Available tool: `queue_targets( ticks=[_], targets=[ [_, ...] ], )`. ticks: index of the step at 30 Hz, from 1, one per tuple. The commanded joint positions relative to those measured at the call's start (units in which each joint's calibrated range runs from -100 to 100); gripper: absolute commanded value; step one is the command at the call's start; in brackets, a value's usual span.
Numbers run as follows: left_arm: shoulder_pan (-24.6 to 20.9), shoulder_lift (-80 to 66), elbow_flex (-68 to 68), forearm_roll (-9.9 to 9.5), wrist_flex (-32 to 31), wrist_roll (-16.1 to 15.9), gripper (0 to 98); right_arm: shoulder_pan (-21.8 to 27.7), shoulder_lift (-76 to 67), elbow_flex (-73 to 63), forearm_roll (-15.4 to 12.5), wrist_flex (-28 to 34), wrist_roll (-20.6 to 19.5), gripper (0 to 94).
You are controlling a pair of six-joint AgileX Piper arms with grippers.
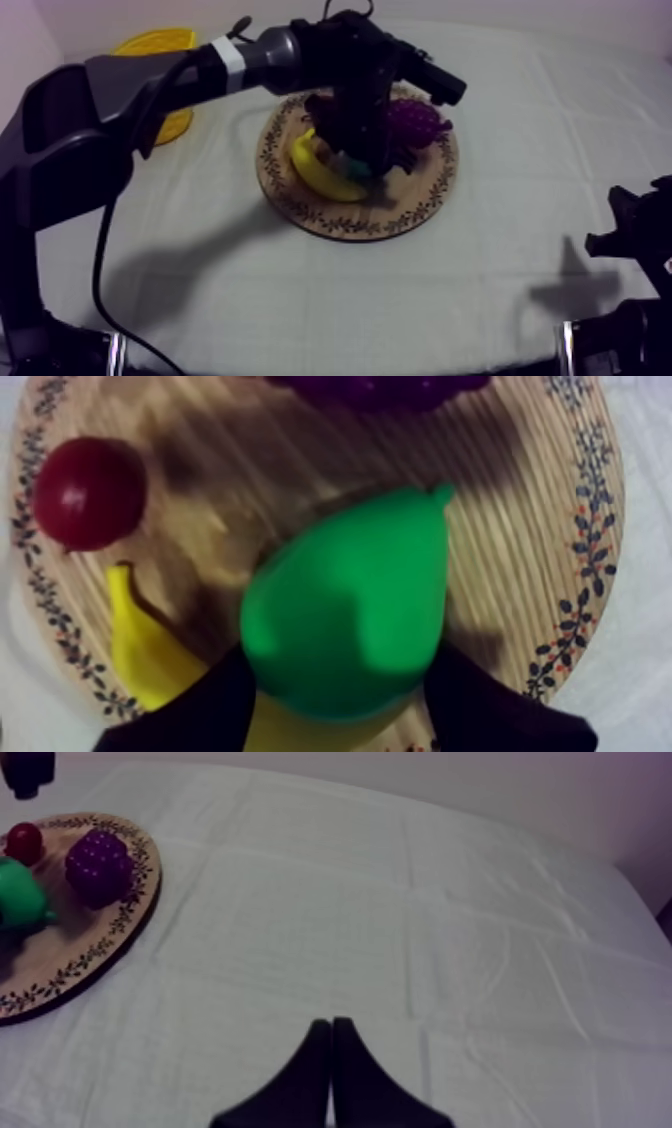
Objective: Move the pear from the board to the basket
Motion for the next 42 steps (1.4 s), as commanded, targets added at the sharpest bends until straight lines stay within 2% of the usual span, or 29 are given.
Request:
queue_targets(
  ticks=[1, 7, 13, 24, 32, 42],
  targets=[
    [-0.02, -1.79, 0.28, -0.73, 0.49, 0.48, 56.1, 0.0, -0.02, 0.04, 0.0, 0.02, 0.0, 0.3],
    [-0.69, -9.76, 0.66, -3.89, 4.49, 2.15, 55.8, 0.0, -0.02, 0.04, 0.0, 0.02, 0.0, 0.3],
    [-3.57, -19.23, 1.03, -7.05, 8.45, 2.83, 56.6, 0.0, -0.02, 0.04, 0.0, 0.02, 0.0, 0.3],
    [-15.32, -30.08, 7.97, -9.9, 9.13, 2.17, 57.1, 0.0, -0.02, 0.04, 0.0, 0.02, 0.0, 0.3],
    [-24.39, -32.22, 14.92, -9.1, 2.8, 1.86, 57.6, 0.0, -0.02, 0.04, 0.0, 0.02, 0.0, 0.3],
    [-31.63, -25.55, 25.23, -5.23, -13.59, 2.23, 58.5, 0.0, -0.02, 0.04, 0.0, 0.02, 0.0, 0.3]
  ],
)
